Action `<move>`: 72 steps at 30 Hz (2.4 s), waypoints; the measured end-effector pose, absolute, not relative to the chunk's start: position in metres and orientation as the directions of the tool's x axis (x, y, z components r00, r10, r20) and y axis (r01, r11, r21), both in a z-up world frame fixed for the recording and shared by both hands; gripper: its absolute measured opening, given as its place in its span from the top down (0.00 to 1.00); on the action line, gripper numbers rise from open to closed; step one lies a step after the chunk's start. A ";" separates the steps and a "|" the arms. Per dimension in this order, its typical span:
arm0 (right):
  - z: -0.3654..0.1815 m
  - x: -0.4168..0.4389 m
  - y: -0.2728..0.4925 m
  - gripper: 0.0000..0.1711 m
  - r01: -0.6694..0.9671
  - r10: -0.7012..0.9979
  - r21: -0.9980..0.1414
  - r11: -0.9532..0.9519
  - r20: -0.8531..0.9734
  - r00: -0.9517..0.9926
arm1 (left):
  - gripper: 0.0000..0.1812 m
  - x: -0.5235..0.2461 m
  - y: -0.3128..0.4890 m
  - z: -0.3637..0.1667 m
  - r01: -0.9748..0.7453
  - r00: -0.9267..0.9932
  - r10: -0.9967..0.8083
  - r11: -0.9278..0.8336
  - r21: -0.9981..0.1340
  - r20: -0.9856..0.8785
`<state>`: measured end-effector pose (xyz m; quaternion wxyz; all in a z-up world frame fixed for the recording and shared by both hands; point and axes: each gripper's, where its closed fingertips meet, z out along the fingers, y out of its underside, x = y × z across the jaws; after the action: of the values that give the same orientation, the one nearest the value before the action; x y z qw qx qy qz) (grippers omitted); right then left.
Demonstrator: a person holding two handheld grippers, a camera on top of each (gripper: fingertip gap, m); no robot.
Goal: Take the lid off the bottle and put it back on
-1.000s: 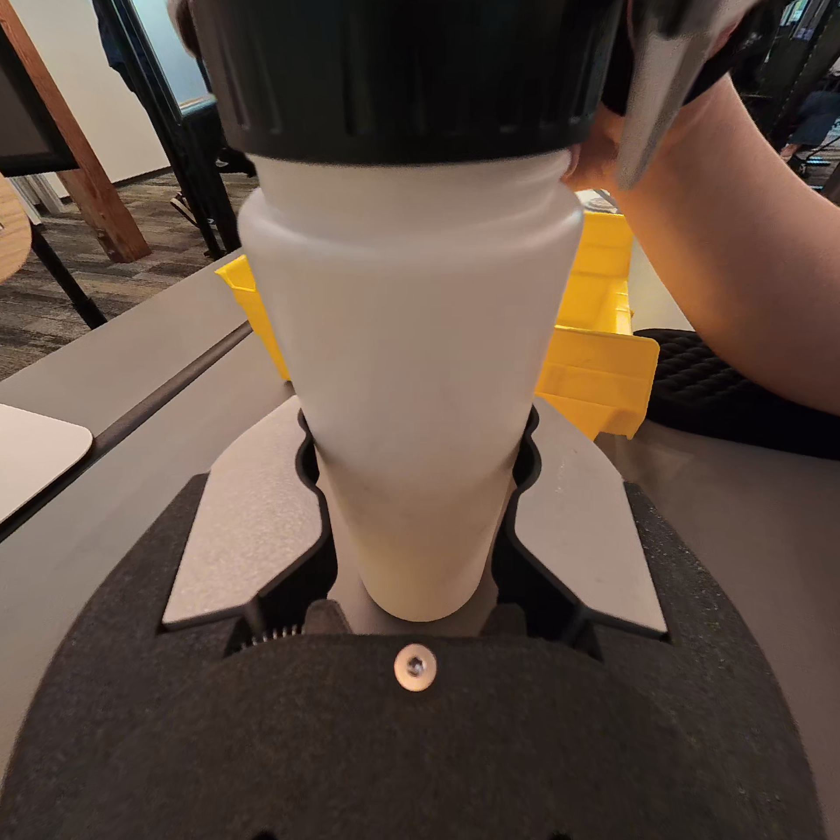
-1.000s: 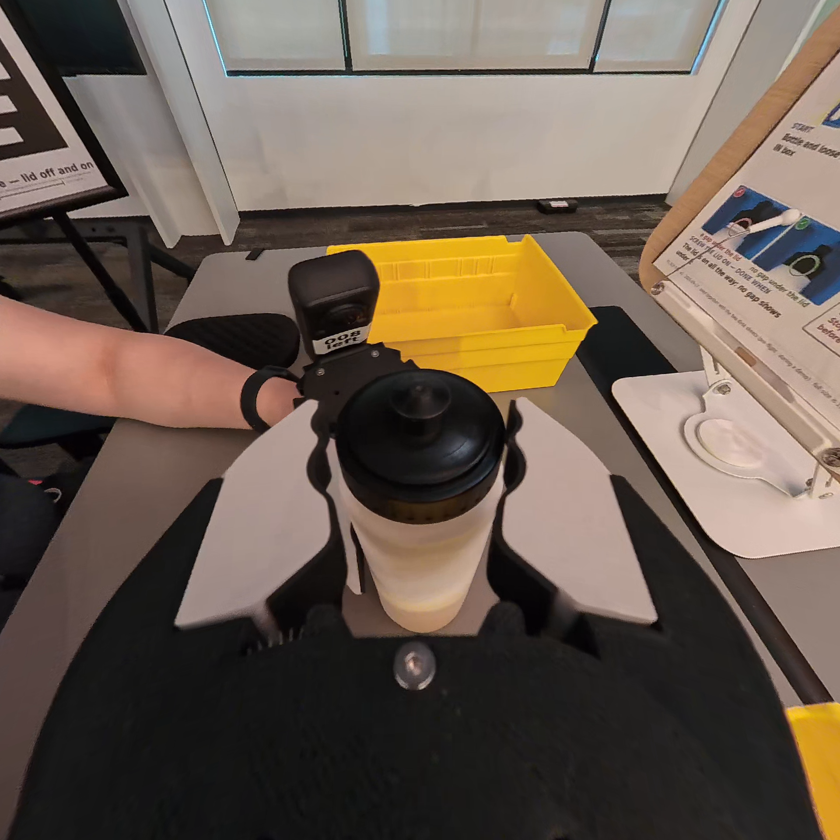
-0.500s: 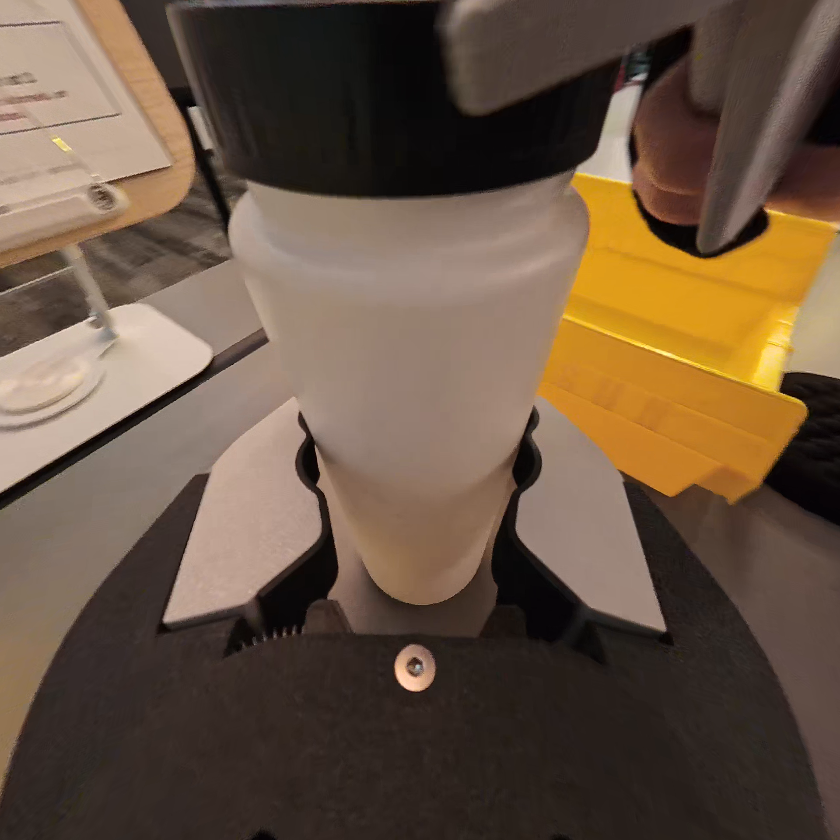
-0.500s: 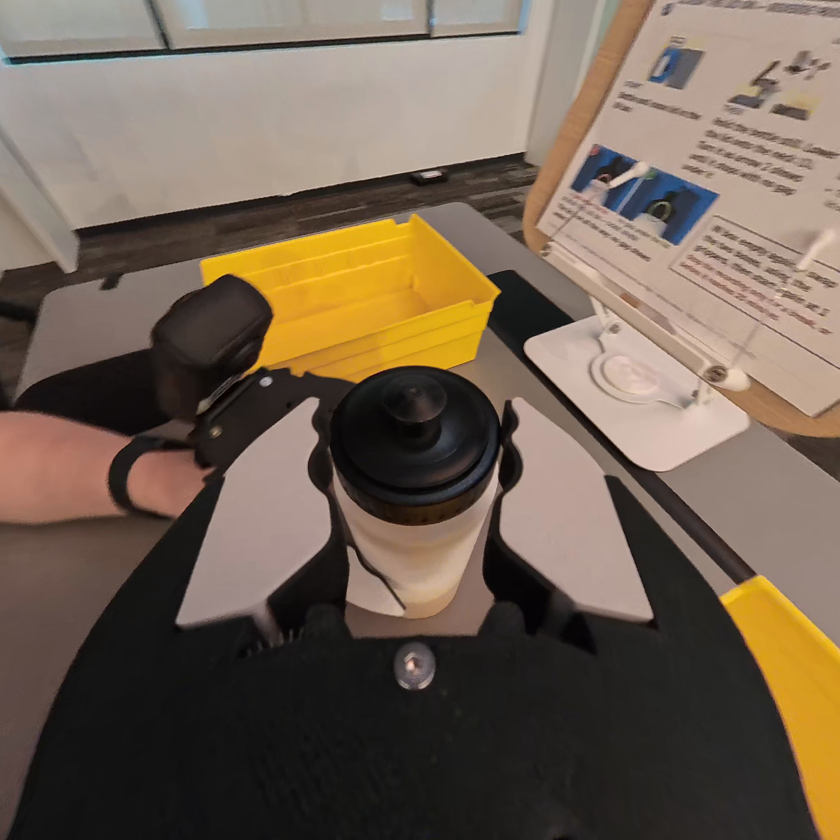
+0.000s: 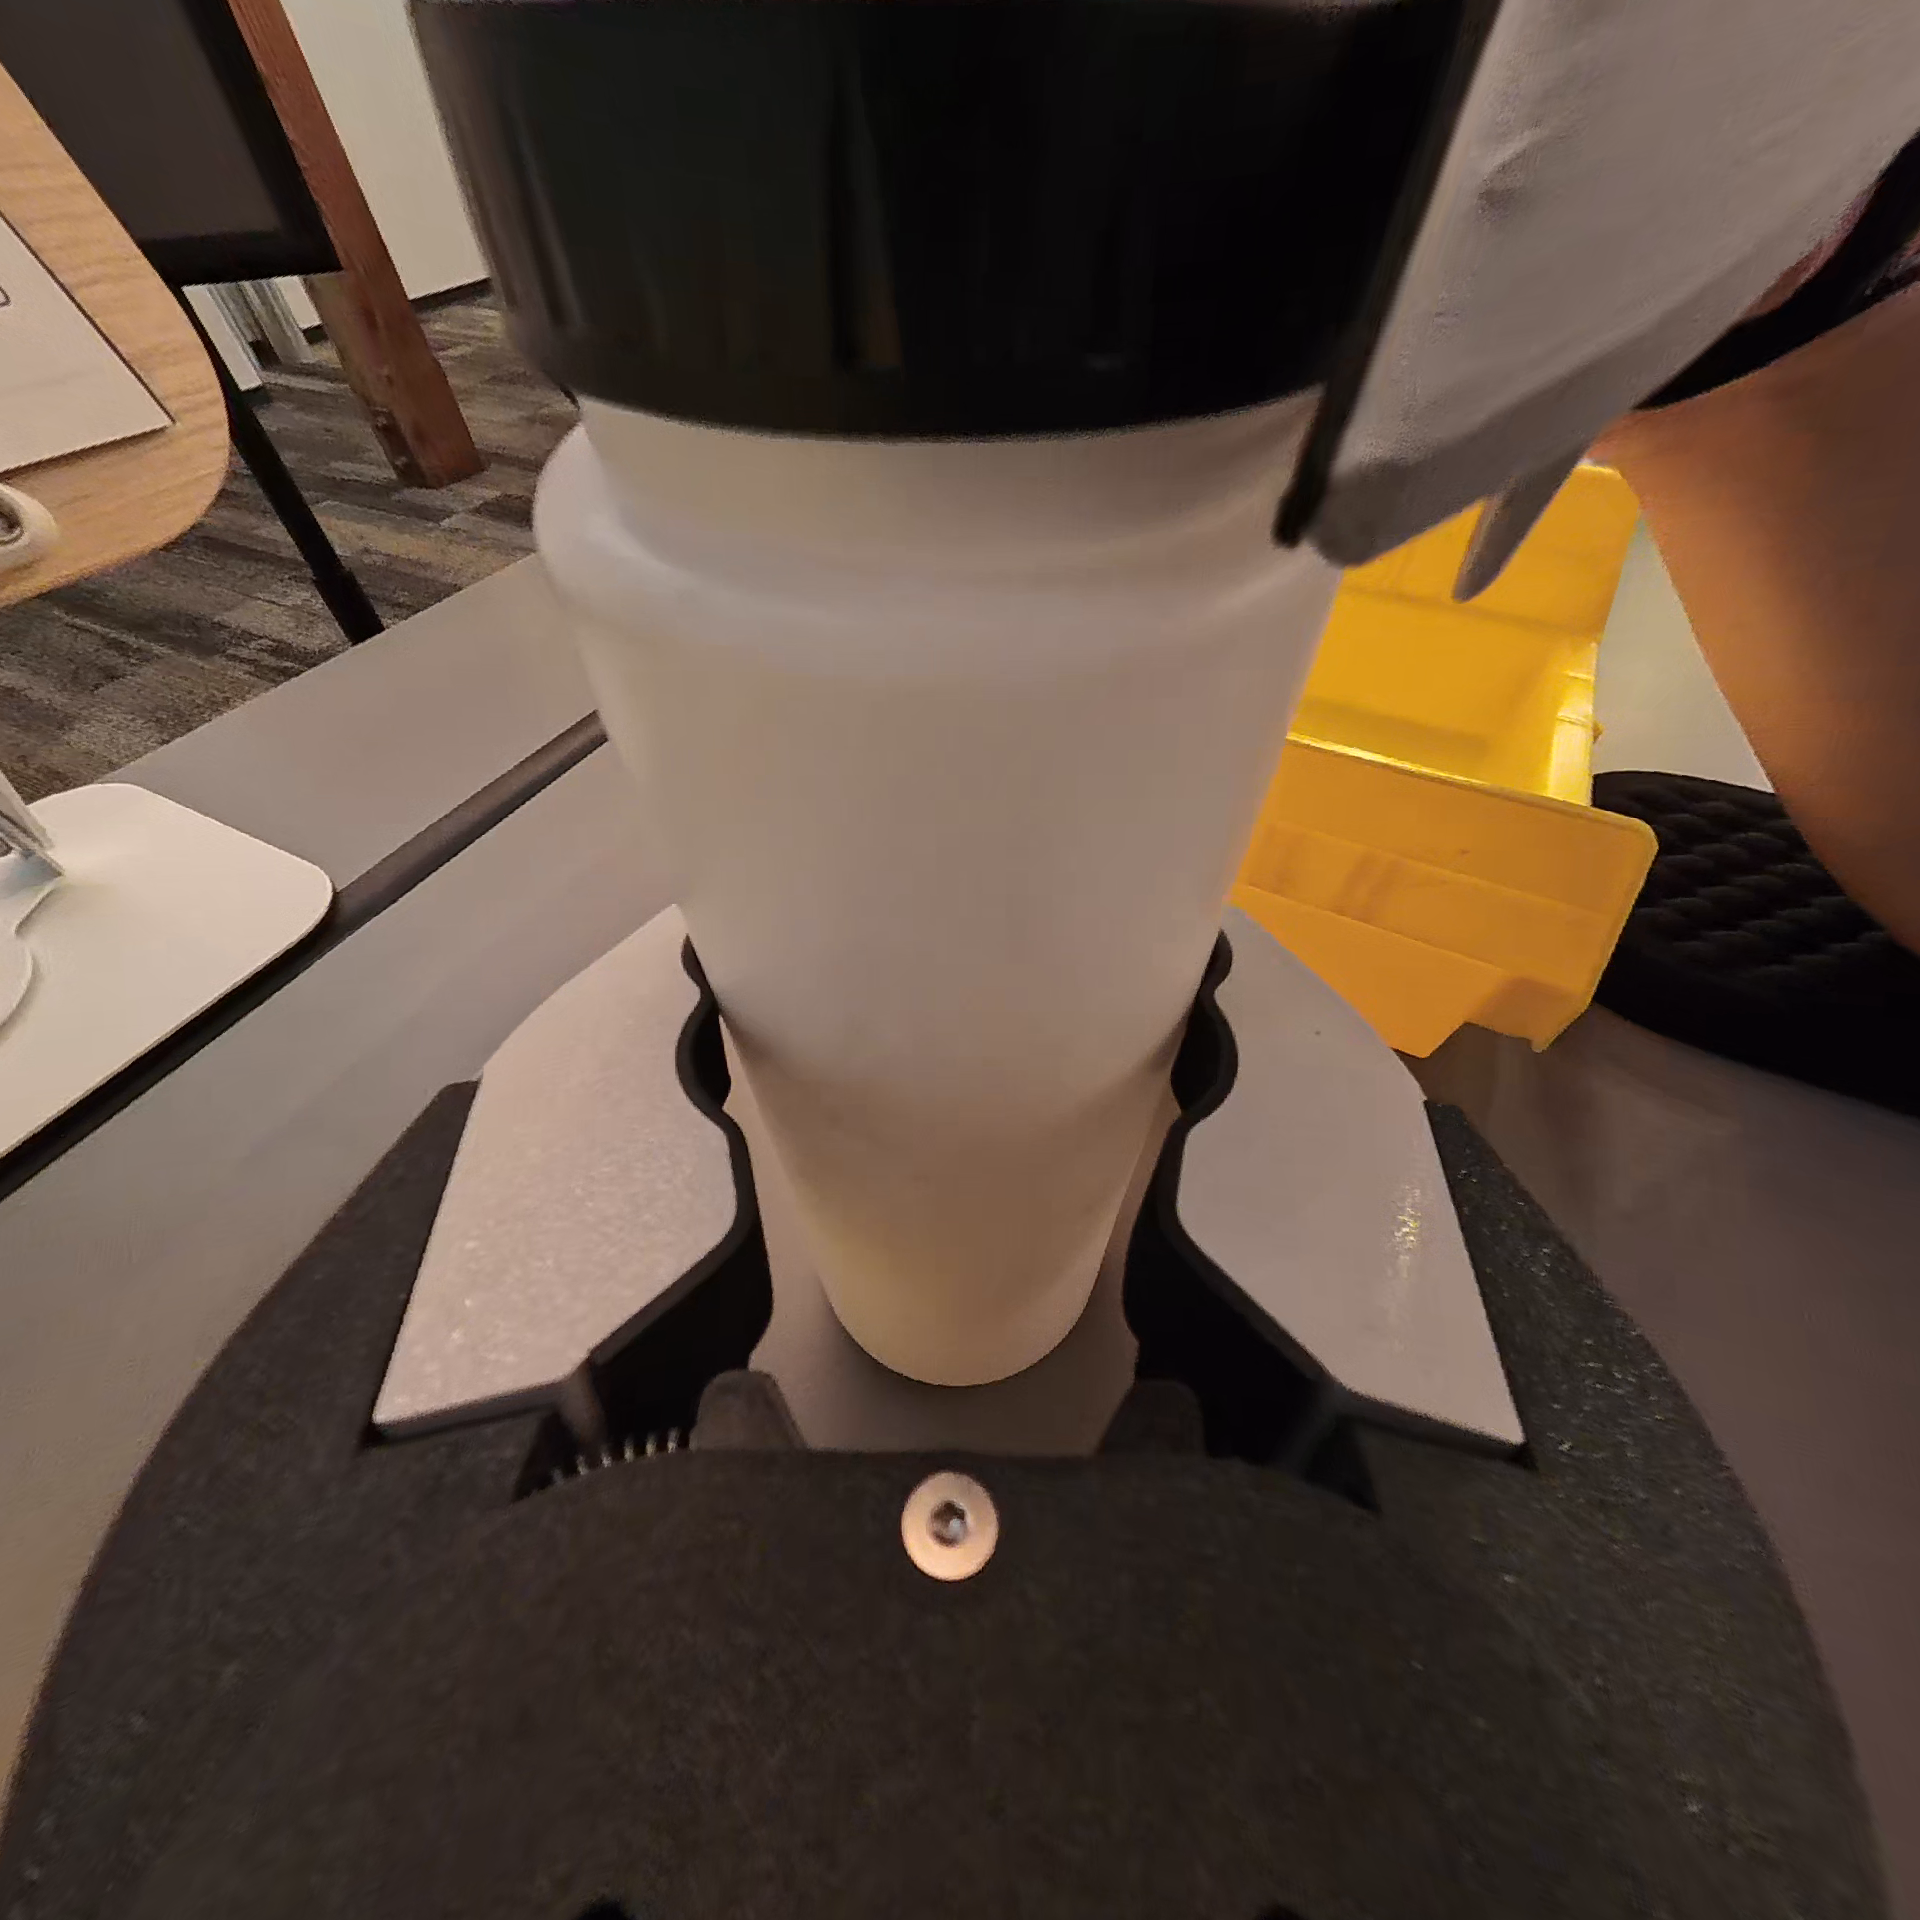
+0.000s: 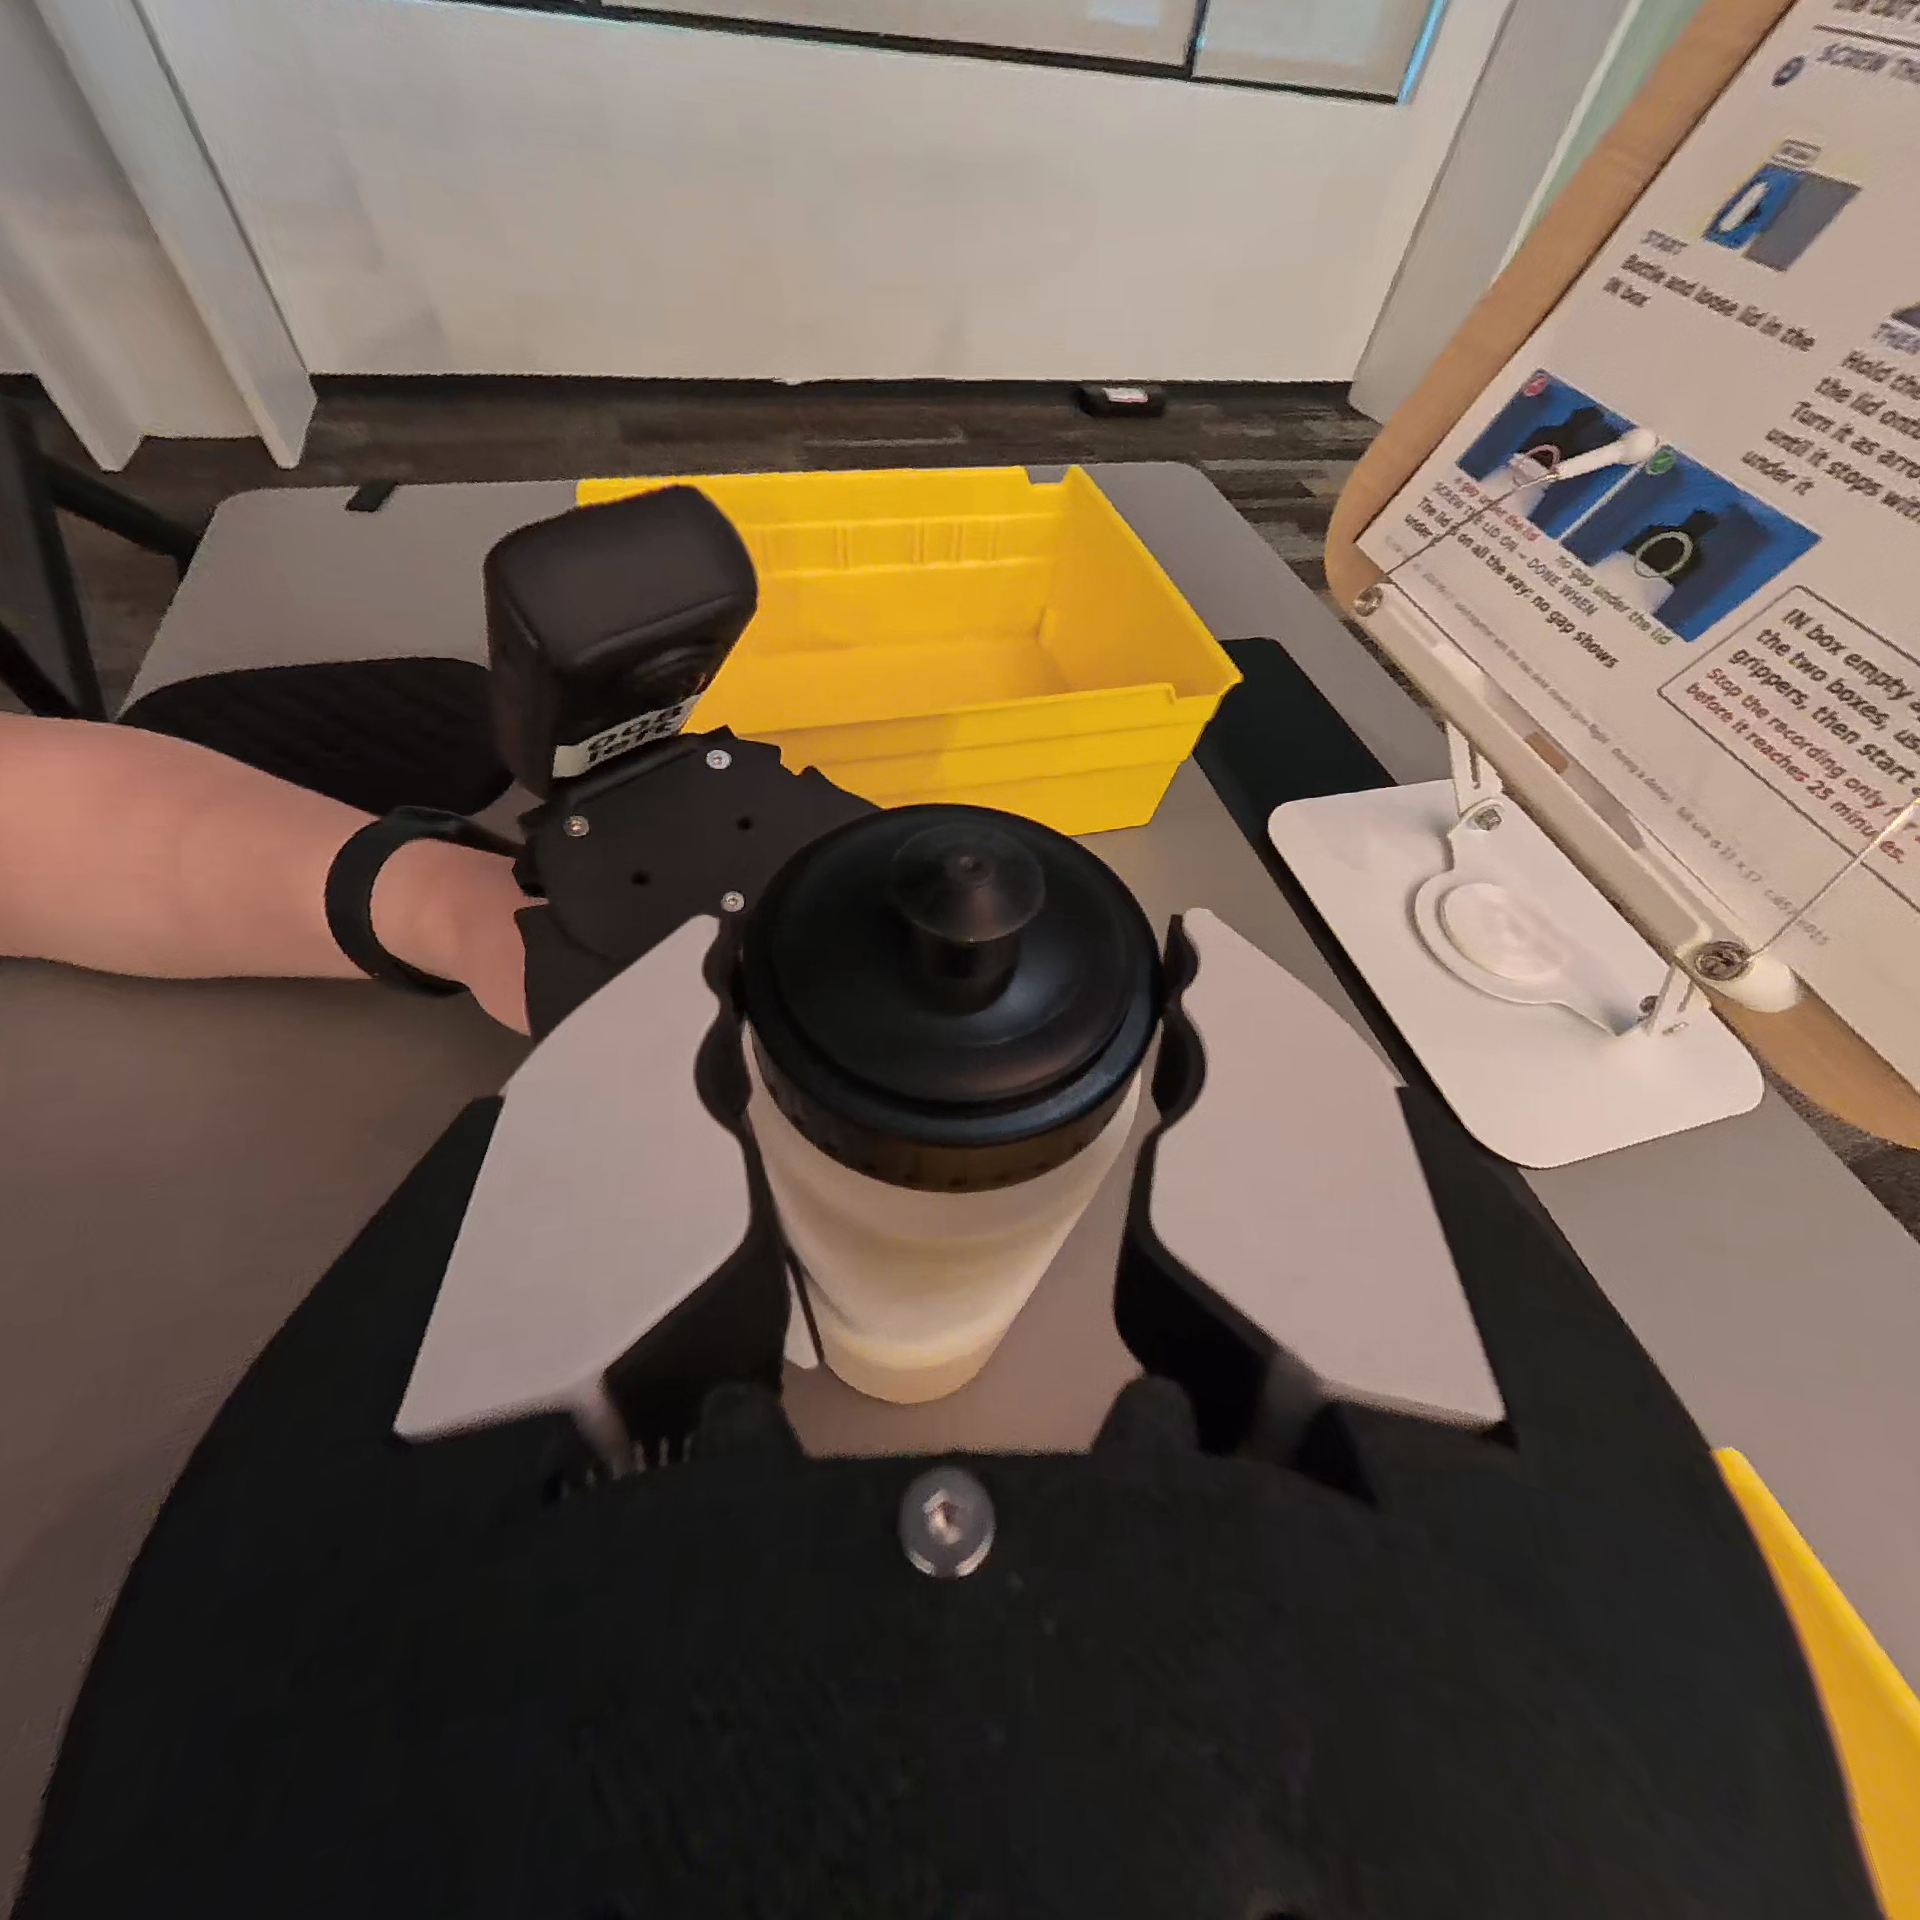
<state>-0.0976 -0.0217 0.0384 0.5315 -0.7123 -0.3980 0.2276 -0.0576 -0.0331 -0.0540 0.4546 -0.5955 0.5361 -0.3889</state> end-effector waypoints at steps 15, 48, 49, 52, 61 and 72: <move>0.038 -0.105 0.007 0.53 0.255 0.598 -0.948 -0.191 0.094 0.796 | 0.53 -0.072 -0.002 -0.054 -0.298 0.320 -0.947 -0.083 -0.951 -0.018; 0.057 -0.095 -0.002 0.53 0.141 0.765 -0.975 -0.174 -0.044 0.642 | 0.53 -0.073 -0.007 -0.055 -0.297 0.178 -0.984 -0.049 -0.954 -0.005; 0.051 -0.095 -0.003 0.53 0.178 0.782 -0.969 -0.170 -0.023 0.623 | 0.53 -0.072 -0.010 -0.055 -0.297 0.153 -0.988 -0.041 -0.954 -0.005; 0.046 -0.102 -0.007 0.58 0.251 0.800 -0.966 -0.068 0.098 0.592 | 0.53 -0.072 -0.016 -0.055 -0.301 0.109 -0.994 -0.023 -0.953 -0.010; 0.044 -0.106 0.014 0.58 0.147 0.568 -0.980 -0.134 0.045 0.822 | 0.53 -0.081 0.012 -0.055 -0.305 0.380 -0.925 -0.113 -0.946 -0.012; 0.053 -0.108 0.004 0.54 0.123 0.714 -0.985 -0.122 -0.001 0.700 | 0.53 -0.077 -0.004 -0.055 -0.306 0.180 -0.984 -0.053 -0.950 -0.003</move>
<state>-0.1080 0.0037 0.0528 0.5924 -0.7064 -0.2965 0.2494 -0.0768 -0.0036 -0.0549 0.4516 -0.6213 0.5191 -0.3750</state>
